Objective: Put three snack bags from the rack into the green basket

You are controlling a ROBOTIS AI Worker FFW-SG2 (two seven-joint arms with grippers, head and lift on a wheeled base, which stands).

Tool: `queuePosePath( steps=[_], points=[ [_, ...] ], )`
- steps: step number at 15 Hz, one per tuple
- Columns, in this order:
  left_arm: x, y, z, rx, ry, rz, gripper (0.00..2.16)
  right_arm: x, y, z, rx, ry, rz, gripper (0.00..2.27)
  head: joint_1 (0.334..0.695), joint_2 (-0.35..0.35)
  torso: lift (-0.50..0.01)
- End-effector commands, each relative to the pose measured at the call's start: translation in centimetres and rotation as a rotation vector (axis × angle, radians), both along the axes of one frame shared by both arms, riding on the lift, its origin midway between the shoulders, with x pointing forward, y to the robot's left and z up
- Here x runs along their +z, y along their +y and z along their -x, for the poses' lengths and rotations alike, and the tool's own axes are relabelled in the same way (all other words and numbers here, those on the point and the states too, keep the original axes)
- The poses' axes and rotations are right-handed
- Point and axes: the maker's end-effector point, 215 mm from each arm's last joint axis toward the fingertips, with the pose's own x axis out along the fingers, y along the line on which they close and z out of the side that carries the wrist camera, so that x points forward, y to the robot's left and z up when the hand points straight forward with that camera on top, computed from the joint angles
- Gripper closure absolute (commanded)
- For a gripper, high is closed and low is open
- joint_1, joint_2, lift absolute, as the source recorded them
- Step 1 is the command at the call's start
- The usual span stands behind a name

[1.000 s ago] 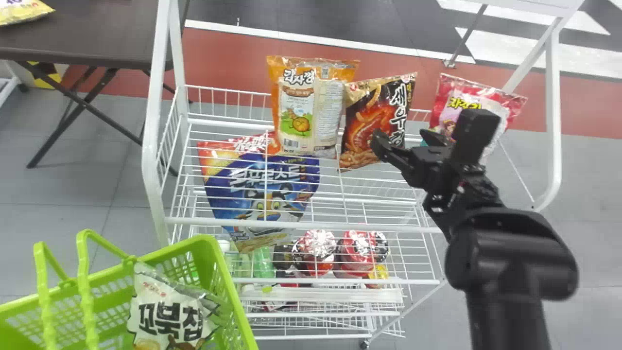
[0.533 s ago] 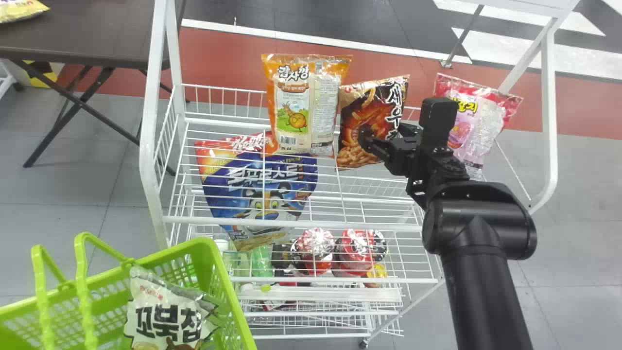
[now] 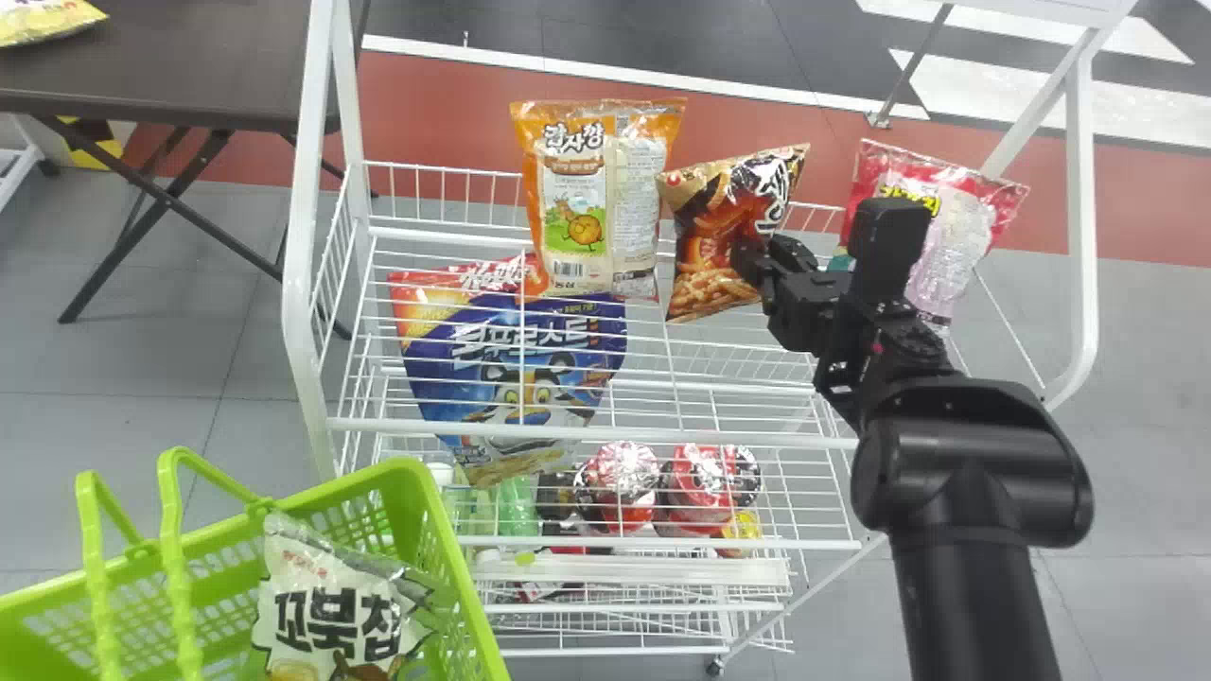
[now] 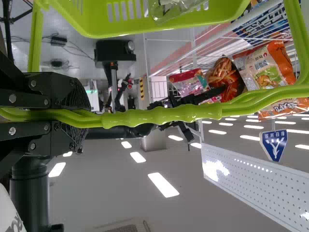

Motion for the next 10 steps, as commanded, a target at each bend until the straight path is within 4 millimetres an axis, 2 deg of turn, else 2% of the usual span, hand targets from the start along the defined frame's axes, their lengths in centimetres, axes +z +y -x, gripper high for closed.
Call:
queuePosePath(
  steps=[1, 3, 4, 7, 9, 10],
  points=[
    [0.1, 0.1, 0.0, 0.000, 0.000, 0.008, 2.15, 2.0, -0.7, 1.8, -0.021, -0.022, -0.036, 2.26, 0.695, -0.224, 0.000],
    [0.1, 0.1, 0.0, 0.000, -0.001, 0.008, 2.15, 2.8, -0.8, 4.8, -0.038, 0.036, -0.101, 2.26, 0.695, -0.239, 0.000],
    [0.2, 0.1, 0.0, 0.000, -0.002, 0.010, 2.15, 2.9, 0.1, 7.1, -0.028, 0.077, -0.141, 2.26, 0.695, -0.246, 0.000],
    [0.3, 0.0, -0.1, -0.002, -0.005, 0.012, 2.15, 3.9, 4.0, 13.6, 0.038, 0.150, -0.239, 2.26, 0.695, -0.242, 0.000],
    [0.3, 0.0, -0.2, -0.002, -0.007, 0.014, 2.15, 3.6, 8.0, 17.9, 0.125, 0.258, -0.333, 2.26, 0.695, -0.220, 0.000],
    [0.3, 0.0, -0.2, -0.001, -0.006, 0.014, 2.15, 2.5, 10.8, 20.4, 0.192, 0.356, -0.392, 2.26, 0.695, -0.202, 0.000]
  ],
)
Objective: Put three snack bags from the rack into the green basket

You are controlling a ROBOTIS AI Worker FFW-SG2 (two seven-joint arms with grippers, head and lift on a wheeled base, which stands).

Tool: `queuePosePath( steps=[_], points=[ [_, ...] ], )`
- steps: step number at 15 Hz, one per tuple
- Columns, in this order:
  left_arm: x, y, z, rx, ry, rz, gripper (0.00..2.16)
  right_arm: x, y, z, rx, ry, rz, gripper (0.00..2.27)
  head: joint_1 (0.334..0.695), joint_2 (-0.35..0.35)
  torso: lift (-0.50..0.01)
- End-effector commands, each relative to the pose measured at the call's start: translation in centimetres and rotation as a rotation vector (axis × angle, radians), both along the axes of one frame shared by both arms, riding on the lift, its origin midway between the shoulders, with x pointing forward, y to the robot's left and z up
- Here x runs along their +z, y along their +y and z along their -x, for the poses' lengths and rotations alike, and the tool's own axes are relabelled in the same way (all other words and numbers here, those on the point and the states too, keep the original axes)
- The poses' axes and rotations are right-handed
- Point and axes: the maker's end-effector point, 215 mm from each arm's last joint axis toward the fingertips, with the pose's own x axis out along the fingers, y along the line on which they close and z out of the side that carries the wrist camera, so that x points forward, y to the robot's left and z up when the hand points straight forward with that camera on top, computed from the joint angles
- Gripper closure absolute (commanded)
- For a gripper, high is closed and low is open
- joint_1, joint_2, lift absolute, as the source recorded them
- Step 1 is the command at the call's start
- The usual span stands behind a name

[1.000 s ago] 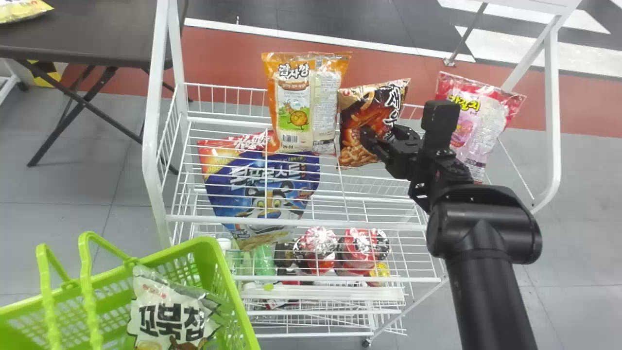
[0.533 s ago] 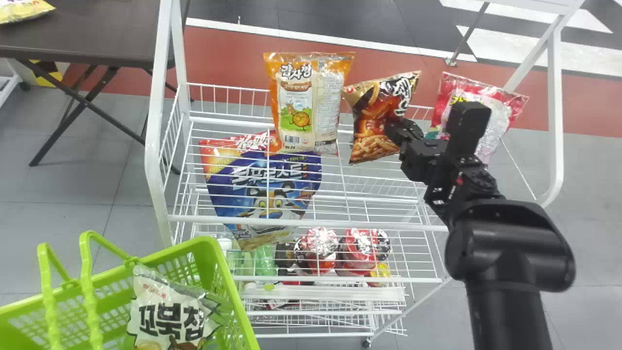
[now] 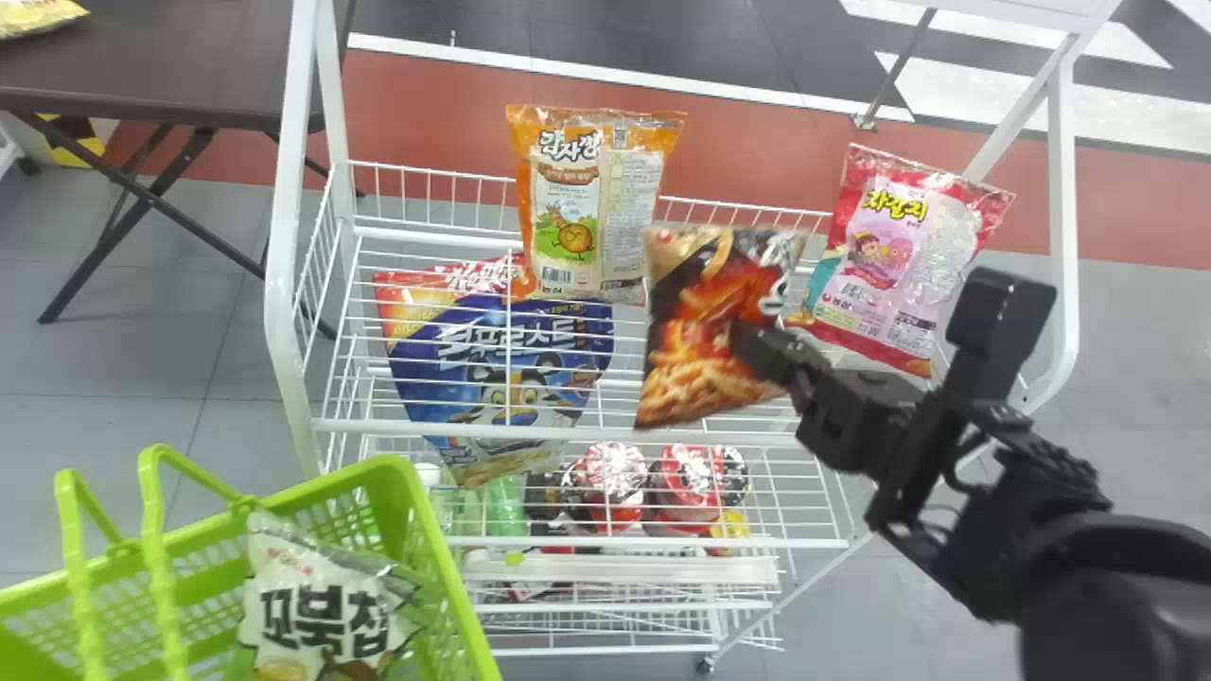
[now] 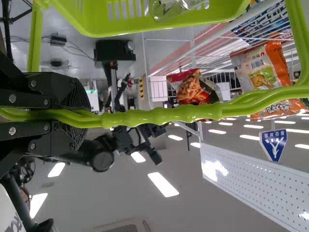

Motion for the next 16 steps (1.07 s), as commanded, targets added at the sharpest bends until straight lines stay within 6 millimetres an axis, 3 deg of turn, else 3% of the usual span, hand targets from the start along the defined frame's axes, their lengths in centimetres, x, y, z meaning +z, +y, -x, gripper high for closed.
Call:
queuePosePath(
  steps=[1, 4, 7, 8, 10, 12, 13, 14, 16],
  points=[
    [0.2, 0.0, 0.0, -0.001, -0.002, 0.011, 2.15, -1.7, 6.3, 5.6, 0.163, 0.175, -0.124, 2.26, 0.695, -0.181, 0.000],
    [0.3, -0.1, 0.0, -0.001, -0.004, 0.014, 2.15, -3.2, 14.9, 11.1, 0.381, 0.321, -0.206, 2.26, 0.695, -0.024, 0.000],
    [0.4, -0.2, 0.2, -0.001, -0.003, 0.018, 2.15, -3.8, 21.4, 14.6, 0.537, 0.392, -0.212, 2.26, 0.695, 0.152, 0.000],
    [0.5, -0.2, 0.2, -0.001, -0.004, 0.021, 2.15, -4.6, 23.0, 15.2, 0.567, 0.408, -0.195, 2.26, 0.695, 0.247, 0.000],
    [0.6, -0.3, 0.3, -0.003, -0.005, 0.027, 2.15, -6.5, 26.3, 15.1, 0.611, 0.404, -0.163, 2.26, 0.695, 0.339, 0.000],
    [0.6, -0.6, 0.4, -0.012, -0.003, 0.031, 2.15, -7.7, 29.4, 14.3, 0.637, 0.364, -0.174, 2.15, 0.695, 0.350, 0.000],
    [0.6, -0.6, 0.5, -0.011, -0.002, 0.031, 2.15, -8.8, 30.4, 14.9, 0.661, 0.385, -0.158, 2.11, 0.695, 0.350, 0.000],
    [0.6, -0.6, 0.5, -0.014, -0.002, 0.030, 2.15, -9.9, 31.3, 15.4, 0.685, 0.406, -0.138, 1.71, 0.695, 0.350, 0.000],
    [0.6, -0.6, 0.5, -0.013, -0.002, 0.030, 2.15, -10.6, 31.3, 15.6, 0.691, 0.410, -0.105, 0.00, 0.695, 0.350, 0.000]
  ],
)
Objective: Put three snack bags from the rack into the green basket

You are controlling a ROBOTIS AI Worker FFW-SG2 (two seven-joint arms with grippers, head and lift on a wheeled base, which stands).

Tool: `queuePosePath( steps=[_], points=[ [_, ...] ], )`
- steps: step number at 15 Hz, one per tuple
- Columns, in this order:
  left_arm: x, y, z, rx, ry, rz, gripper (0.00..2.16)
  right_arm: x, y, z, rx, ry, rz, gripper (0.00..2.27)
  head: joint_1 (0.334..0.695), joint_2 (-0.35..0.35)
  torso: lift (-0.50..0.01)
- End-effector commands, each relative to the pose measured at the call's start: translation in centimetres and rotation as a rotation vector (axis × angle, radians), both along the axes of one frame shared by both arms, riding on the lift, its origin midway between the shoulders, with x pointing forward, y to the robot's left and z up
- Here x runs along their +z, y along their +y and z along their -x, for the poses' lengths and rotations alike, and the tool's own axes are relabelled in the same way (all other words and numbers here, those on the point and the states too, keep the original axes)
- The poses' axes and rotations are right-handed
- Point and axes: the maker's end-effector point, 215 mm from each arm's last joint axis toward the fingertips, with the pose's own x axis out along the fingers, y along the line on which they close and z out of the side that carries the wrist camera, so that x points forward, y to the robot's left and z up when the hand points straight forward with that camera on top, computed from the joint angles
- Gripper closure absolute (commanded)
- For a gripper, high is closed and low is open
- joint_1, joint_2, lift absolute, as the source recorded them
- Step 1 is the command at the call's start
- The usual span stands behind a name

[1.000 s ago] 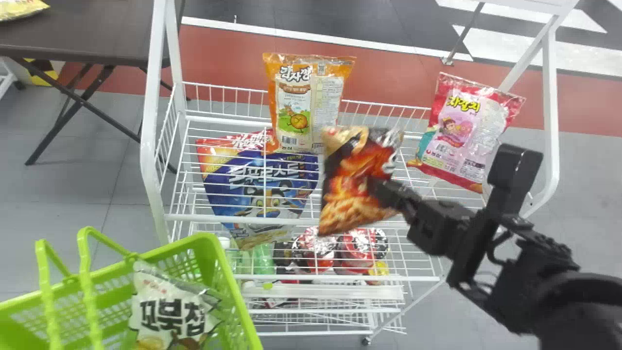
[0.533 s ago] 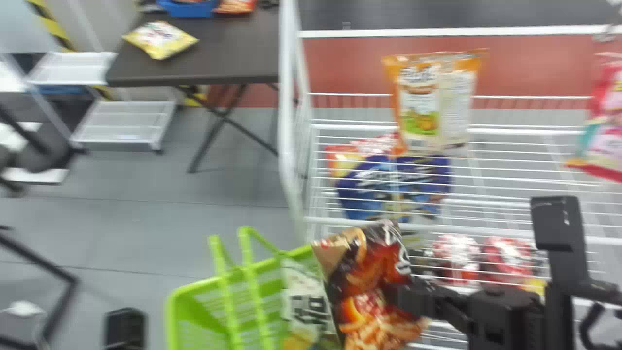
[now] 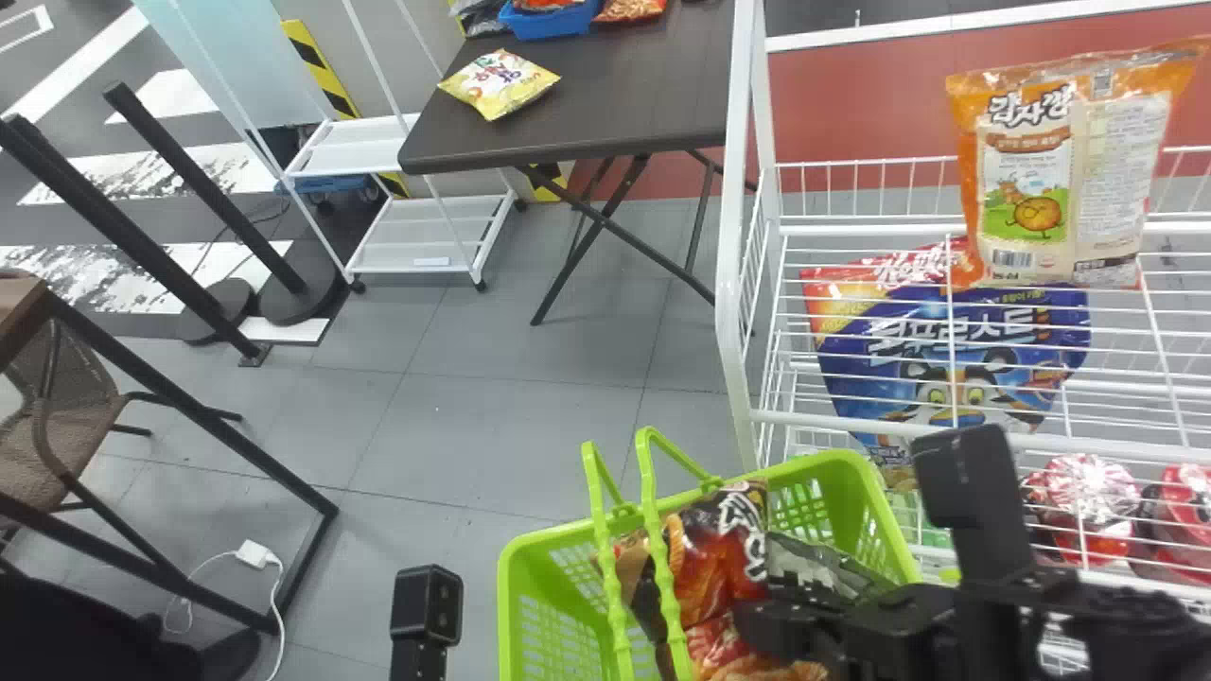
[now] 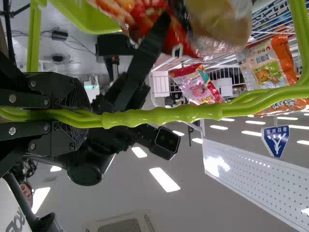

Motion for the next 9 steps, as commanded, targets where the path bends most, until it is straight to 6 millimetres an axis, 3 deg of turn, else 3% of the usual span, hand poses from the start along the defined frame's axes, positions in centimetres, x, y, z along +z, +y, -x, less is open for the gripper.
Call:
queuePosePath(
  steps=[1, 3, 6, 7, 9],
  points=[
    [0.2, 0.1, 0.0, -0.001, -0.002, 0.008, 2.15, -0.3, -0.2, 0.0, 0.004, -0.010, 0.017, 0.00, 0.695, 0.350, 0.000],
    [0.1, 0.1, 0.1, -0.001, 0.001, 0.008, 2.15, 1.2, -1.8, -1.1, -0.037, -0.036, 0.004, 0.02, 0.695, 0.350, 0.000],
    [0.1, 0.1, 0.0, -0.002, 0.001, 0.008, 2.15, 4.1, -7.0, -4.4, -0.153, -0.094, -0.008, 0.04, 0.695, 0.350, 0.000],
    [0.1, 0.1, 0.0, -0.002, 0.001, 0.010, 2.15, 5.1, -9.1, -5.6, -0.199, -0.118, -0.007, 0.04, 0.695, 0.350, 0.000],
    [0.0, 0.3, 0.0, -0.002, 0.003, 0.005, 2.15, 6.9, -16.6, -9.9, -0.364, -0.215, 0.033, 0.04, 0.695, 0.350, 0.000]
  ],
)
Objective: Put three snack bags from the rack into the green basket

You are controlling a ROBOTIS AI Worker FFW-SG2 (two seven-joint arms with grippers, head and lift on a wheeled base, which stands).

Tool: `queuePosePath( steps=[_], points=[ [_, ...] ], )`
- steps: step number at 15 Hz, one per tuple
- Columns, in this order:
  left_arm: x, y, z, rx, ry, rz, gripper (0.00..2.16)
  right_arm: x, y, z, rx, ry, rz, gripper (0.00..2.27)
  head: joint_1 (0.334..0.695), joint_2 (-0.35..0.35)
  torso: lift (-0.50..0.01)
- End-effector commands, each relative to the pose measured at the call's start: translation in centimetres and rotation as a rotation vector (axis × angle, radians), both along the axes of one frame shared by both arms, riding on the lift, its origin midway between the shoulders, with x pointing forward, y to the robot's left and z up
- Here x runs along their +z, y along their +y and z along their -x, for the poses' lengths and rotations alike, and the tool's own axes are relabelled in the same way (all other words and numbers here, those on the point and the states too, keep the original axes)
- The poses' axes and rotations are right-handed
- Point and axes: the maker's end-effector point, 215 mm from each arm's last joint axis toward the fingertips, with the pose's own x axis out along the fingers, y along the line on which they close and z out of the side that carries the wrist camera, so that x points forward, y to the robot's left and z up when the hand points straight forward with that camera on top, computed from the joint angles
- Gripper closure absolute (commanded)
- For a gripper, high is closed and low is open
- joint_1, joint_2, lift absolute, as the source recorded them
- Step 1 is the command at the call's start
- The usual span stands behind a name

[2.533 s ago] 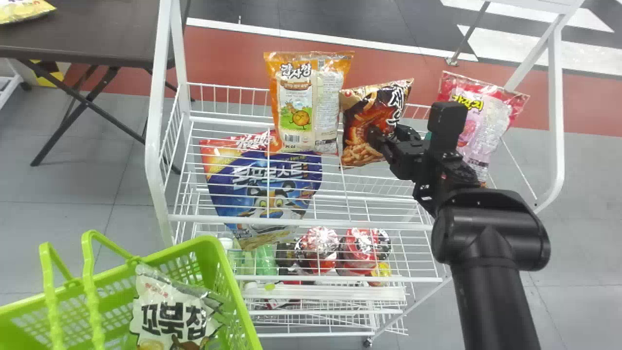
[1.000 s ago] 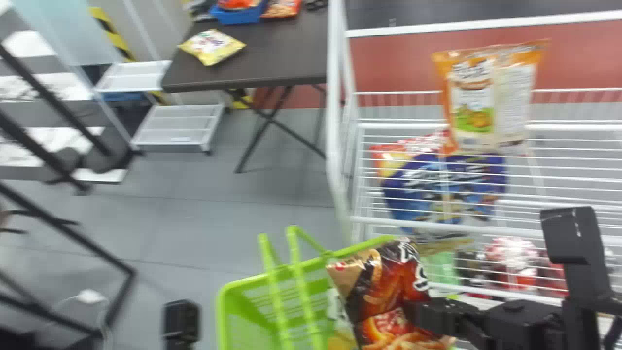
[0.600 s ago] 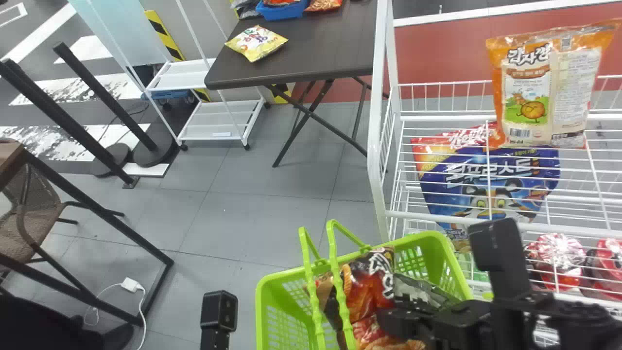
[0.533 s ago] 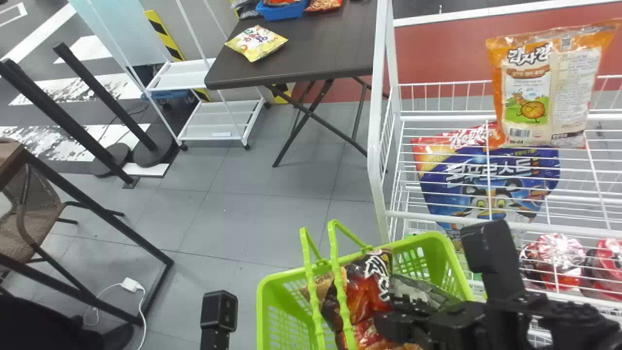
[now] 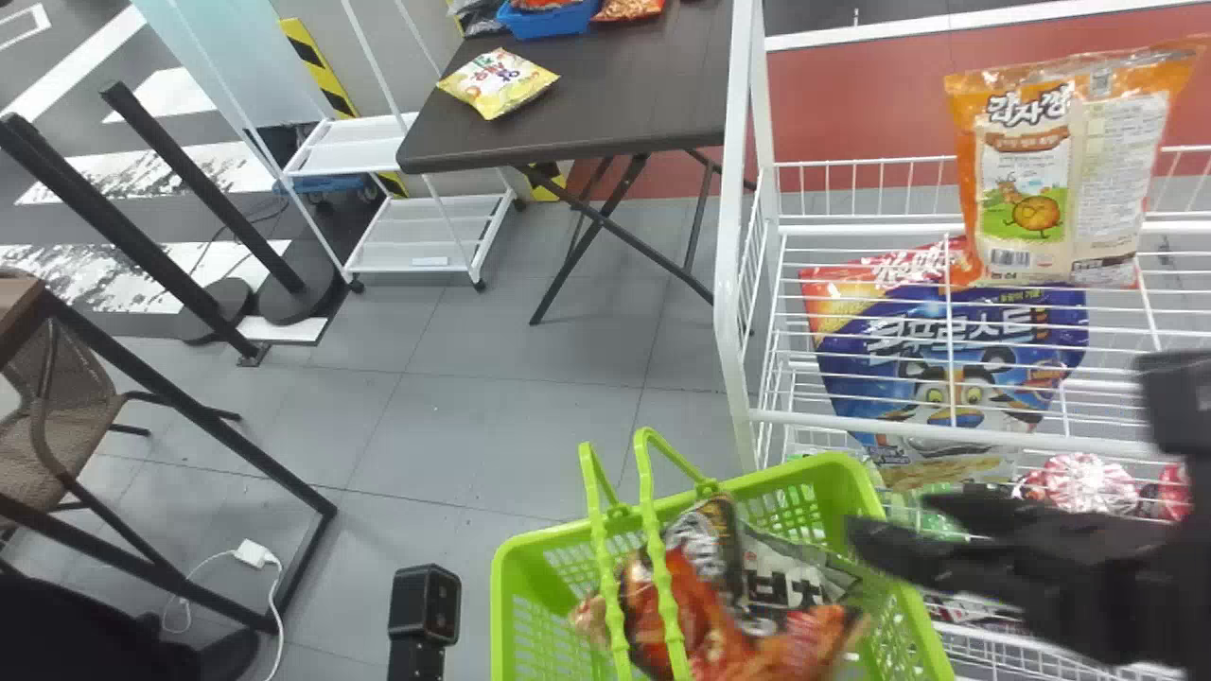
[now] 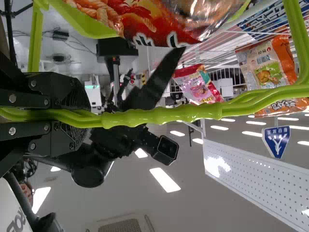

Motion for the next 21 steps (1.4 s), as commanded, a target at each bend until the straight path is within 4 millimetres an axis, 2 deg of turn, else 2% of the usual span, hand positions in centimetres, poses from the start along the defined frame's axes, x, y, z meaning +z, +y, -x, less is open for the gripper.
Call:
queuePosePath(
  steps=[1, 3, 4, 5, 6, 8, 9, 12, 14, 17, 21],
  points=[
    [0.1, 0.1, 0.0, 0.000, -0.001, 0.007, 2.15, 2.2, -8.8, -4.8, -0.190, -0.108, 0.049, 0.04, 0.695, 0.307, 0.000],
    [0.2, 0.0, 0.0, -0.001, -0.001, 0.010, 2.15, 2.4, -16.9, -8.4, -0.356, -0.158, 0.132, 0.04, 0.695, 0.151, 0.000],
    [0.1, 0.1, 0.0, -0.002, -0.001, 0.007, 2.15, 2.6, -20.1, -9.9, -0.421, -0.186, 0.165, 0.05, 0.695, 0.009, 0.000],
    [0.1, 0.1, -0.1, -0.002, -0.003, 0.008, 2.15, 2.6, -23.3, -11.6, -0.483, -0.216, 0.198, 0.05, 0.695, -0.061, 0.000],
    [0.1, 0.1, -0.1, -0.001, 0.000, 0.009, 2.15, 2.3, -26.2, -13.1, -0.540, -0.227, 0.246, 0.05, 0.695, -0.113, 0.000],
    [0.0, 0.0, -0.1, -0.001, 0.000, 0.012, 2.15, 1.3, -29.9, -15.7, -0.614, -0.244, 0.322, 0.05, 0.695, -0.247, 0.000],
    [0.0, 0.1, -0.1, 0.000, 0.003, 0.013, 2.15, 0.9, -32.1, -17.1, -0.653, -0.255, 0.373, 0.05, 0.695, -0.272, 0.000],
    [-0.2, 0.1, 0.1, 0.002, 0.012, 0.013, 2.15, 0.1, -36.7, -20.9, -0.737, -0.272, 0.478, 0.05, 0.695, -0.339, 0.000],
    [-0.4, 0.3, 0.2, 0.005, 0.019, 0.012, 2.15, -0.4, -40.1, -21.7, -0.802, -0.249, 0.580, 0.05, 0.695, -0.350, 0.000],
    [-0.5, 0.2, 0.3, 0.006, 0.023, 0.015, 2.15, -0.8, -43.3, -22.1, -0.865, -0.206, 0.685, 0.05, 0.695, -0.350, 0.000],
    [-0.8, 0.3, 0.3, 0.007, 0.028, 0.018, 2.15, -2.4, -44.7, -23.2, -0.879, -0.153, 0.754, 0.05, 0.695, -0.350, 0.000]
  ],
)
